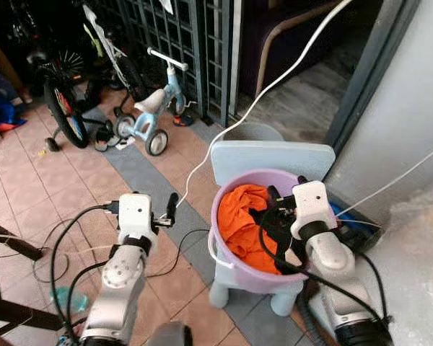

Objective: Clothes washing

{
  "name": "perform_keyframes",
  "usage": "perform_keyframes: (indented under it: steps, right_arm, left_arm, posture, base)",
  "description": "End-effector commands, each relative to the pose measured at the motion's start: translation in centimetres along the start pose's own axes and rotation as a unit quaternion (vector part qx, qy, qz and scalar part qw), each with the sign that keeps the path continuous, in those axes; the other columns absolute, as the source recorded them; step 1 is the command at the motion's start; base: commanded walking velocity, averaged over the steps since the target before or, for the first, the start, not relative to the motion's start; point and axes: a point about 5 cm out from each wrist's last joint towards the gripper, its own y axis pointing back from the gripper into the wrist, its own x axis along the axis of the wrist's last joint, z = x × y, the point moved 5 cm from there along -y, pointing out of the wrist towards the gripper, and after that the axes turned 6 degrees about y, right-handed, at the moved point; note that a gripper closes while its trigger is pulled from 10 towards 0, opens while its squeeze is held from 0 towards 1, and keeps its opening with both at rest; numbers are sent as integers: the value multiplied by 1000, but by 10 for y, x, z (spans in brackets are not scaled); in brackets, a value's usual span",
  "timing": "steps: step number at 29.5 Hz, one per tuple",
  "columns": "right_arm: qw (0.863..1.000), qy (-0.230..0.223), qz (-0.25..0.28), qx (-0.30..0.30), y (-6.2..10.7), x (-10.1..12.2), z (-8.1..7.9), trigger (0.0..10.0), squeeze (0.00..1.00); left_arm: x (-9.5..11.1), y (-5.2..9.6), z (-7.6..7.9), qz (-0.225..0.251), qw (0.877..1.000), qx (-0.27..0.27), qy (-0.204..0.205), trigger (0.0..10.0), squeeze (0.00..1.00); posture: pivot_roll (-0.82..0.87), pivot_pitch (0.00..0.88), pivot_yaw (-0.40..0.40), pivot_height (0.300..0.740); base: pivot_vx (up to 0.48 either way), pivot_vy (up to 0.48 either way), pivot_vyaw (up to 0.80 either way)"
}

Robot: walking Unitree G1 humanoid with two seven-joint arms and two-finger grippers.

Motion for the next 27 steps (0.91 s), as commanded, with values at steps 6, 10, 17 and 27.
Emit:
perform_keyframes:
  steps: [6,10,17,27]
  right_arm:
    - [999,11,-47,2,5,-22,4,10000,0]
    - [993,14,-118,29,6,-42,-9,10000,0]
    - [982,16,-165,92,3,-54,-28,10000,0]
    - [963,-12,-218,160,-11,-67,-71,10000,0]
  left_arm:
    - [2,1,10,-3,1000,-2,7,10000,0]
    - [8,14,4,-15,1000,18,8,10000,0]
    - [-10,57,-6,-88,996,30,-5,10000,0]
    - [-2,93,-8,-123,991,39,-20,10000,0]
  posture:
    - [15,87,19,740]
    - [43,191,-2,740]
    - [86,268,-14,740]
    - [222,340,-32,740]
  base:
    - [56,0,0]
    - [0,0,0]
    - [0,0,0]
    - [0,0,0]
